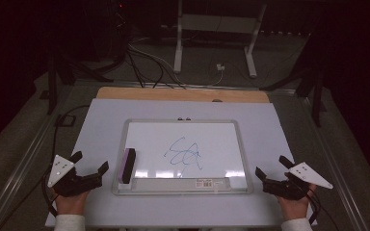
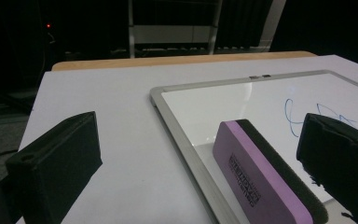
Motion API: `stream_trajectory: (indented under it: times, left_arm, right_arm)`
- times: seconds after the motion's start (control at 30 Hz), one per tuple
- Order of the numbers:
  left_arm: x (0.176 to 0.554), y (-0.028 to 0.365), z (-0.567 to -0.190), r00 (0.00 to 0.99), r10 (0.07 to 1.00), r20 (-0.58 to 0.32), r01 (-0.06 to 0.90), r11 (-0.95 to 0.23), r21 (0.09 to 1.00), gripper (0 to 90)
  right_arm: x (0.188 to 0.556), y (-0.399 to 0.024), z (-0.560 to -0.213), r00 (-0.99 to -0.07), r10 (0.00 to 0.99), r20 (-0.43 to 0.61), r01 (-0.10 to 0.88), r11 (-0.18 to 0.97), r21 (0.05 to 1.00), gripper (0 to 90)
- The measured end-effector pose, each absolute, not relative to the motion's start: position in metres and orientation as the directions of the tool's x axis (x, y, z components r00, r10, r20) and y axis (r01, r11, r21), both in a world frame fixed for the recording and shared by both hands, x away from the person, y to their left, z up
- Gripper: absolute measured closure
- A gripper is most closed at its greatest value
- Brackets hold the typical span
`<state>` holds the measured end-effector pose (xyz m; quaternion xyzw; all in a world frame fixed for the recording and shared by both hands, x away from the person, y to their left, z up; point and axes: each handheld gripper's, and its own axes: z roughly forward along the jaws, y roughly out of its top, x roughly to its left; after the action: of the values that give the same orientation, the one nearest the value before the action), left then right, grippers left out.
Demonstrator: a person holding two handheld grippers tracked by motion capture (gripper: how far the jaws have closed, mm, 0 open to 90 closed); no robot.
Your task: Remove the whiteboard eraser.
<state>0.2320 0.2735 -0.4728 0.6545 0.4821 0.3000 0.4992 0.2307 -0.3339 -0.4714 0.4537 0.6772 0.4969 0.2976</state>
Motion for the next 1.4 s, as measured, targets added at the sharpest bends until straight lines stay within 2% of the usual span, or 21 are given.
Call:
stream_trajectory:
  times: [0.1, 0.47, 0.93, 1.4]
  left_arm:
    - [0.233, 0.273, -0.474, 0.354, 0.93, -0.096, 0.349, -0.036, 0.936, 0.7]
    - [0.236, 0.266, -0.472, 0.379, 0.912, -0.155, 0.41, -0.015, 0.912, 0.8]
    - [0.247, 0.249, -0.474, 0.426, 0.89, -0.161, 0.467, -0.064, 0.882, 0.8]
    - [0.26, 0.241, -0.489, 0.413, 0.895, -0.169, 0.577, -0.114, 0.809, 1.7]
  right_arm:
    - [0.235, -0.335, -0.477, -0.402, 0.915, 0.035, 0.345, 0.116, 0.932, 0.0]
    - [0.234, -0.333, -0.477, -0.403, 0.915, 0.033, 0.341, 0.117, 0.933, 0.0]
    - [0.234, -0.334, -0.477, -0.399, 0.916, 0.036, 0.342, 0.112, 0.933, 0.0]
    - [0.232, -0.332, -0.476, -0.402, 0.916, 0.016, 0.336, 0.132, 0.933, 0.0]
